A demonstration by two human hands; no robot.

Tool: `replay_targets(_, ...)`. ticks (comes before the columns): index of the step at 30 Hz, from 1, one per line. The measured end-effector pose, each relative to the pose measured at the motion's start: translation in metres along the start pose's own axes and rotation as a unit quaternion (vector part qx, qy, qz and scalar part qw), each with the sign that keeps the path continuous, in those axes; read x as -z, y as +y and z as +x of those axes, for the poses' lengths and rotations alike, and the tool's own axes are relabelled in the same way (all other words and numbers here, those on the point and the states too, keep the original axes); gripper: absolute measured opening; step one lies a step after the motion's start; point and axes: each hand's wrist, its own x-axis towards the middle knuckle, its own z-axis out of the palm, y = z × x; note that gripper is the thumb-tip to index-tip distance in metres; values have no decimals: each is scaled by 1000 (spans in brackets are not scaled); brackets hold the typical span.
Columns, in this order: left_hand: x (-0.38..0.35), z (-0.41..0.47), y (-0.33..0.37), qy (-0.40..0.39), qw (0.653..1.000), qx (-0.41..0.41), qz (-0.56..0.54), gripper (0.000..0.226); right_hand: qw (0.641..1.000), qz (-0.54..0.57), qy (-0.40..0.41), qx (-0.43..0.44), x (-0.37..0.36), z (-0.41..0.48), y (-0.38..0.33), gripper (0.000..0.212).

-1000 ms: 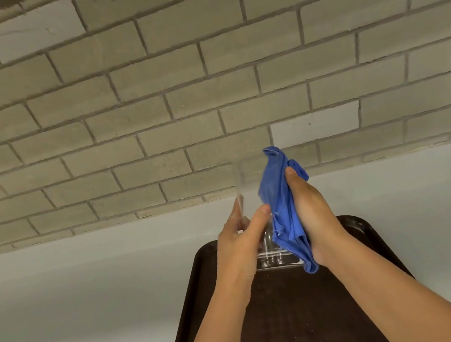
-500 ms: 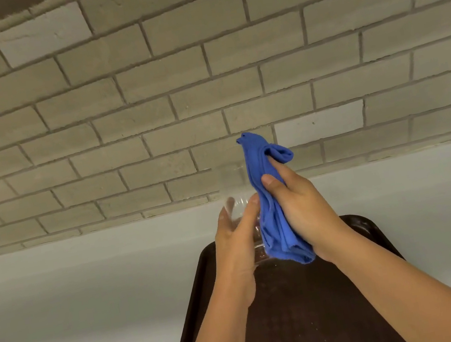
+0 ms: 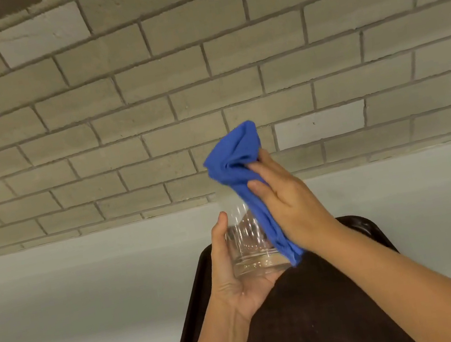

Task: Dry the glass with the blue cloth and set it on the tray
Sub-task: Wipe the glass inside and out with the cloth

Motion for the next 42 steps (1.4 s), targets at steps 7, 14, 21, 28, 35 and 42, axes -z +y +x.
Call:
replay_targets(7, 14, 2, 2, 51, 997, -44, -25, 45, 996, 8, -66, 54, -12, -28, 7, 39)
replay_targets(14, 18, 1, -8, 30, 998, -26, -43, 44, 992, -53, -76, 90, -3, -23, 20, 42)
replay_targets(21, 6, 6, -2, 11, 999, -29, -17, 71, 976, 151, 77, -133, -6, -2, 15, 36)
replay_targets(28, 17, 3, 1, 50, 997, -21, 48, 65, 991, 103, 42, -69, -21, -70, 0, 34)
replay_targets(35, 6, 8, -1, 47, 998, -34, 34, 58, 988, 76, 75, -108, -3, -10, 7, 33)
replay_targets(42, 20, 11, 5, 138, 988, -69, 15, 58, 997, 69, -25, 30, -19, -75, -3, 51)
